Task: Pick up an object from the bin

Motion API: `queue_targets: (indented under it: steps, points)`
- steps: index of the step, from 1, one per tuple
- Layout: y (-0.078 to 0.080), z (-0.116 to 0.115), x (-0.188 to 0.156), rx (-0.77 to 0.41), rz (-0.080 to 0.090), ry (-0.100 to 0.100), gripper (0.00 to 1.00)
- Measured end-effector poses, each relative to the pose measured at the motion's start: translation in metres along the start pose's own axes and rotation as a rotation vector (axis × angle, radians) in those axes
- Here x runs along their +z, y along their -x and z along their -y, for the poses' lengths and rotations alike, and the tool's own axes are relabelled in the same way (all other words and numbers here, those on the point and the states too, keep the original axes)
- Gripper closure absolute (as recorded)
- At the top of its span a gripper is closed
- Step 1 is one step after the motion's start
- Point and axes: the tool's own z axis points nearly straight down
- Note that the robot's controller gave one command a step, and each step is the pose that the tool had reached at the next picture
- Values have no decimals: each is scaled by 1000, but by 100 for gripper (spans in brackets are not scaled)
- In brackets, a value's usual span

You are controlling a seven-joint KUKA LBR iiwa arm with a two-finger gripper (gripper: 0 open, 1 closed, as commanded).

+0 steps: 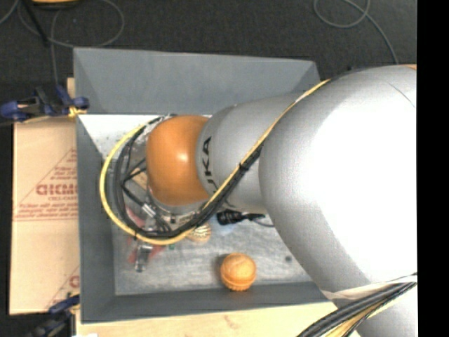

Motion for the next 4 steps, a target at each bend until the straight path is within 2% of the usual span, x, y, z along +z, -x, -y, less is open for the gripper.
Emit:
queue_targets:
  steps: [1, 2, 3, 4]
  points:
    - [3, -5, -9, 12, 3, 2, 0]
    - [10, -18, 20, 239, 4, 3, 0]
    - [-1, -4, 19, 115, 10, 4, 100]
    - [-1, -5, 19, 115, 9, 4, 100]
